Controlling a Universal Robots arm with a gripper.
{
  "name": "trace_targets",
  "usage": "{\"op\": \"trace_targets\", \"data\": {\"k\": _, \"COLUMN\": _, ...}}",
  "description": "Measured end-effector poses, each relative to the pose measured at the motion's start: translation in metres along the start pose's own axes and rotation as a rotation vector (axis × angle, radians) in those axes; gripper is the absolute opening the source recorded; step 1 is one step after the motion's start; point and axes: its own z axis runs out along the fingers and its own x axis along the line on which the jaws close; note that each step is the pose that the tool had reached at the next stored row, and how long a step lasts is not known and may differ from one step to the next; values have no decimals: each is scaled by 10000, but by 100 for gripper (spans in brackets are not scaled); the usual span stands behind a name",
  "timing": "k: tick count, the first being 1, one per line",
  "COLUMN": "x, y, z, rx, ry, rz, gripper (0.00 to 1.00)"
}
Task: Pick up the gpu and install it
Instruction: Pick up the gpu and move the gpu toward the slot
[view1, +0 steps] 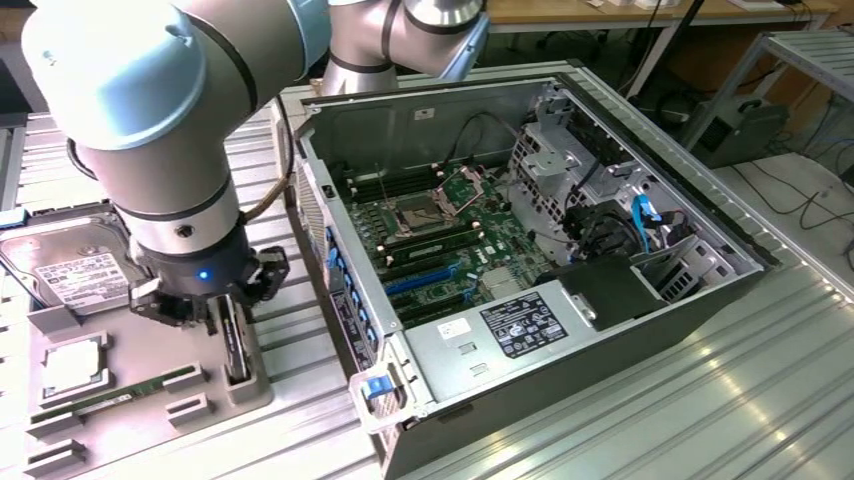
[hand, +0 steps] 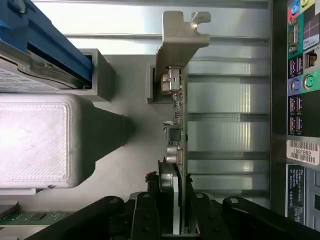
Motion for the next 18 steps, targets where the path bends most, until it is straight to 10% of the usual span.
{"op": "trace_targets", "data": {"k": 6, "x": -7, "y": 28, "z": -385, "rx": 0, "ry": 87, "rz": -5, "gripper": 28}}
{"op": "trace_targets", "data": {"k": 18, "x": -13, "y": 43, "z": -593, "rx": -2, "ry": 182, "rz": -22, "gripper": 28}}
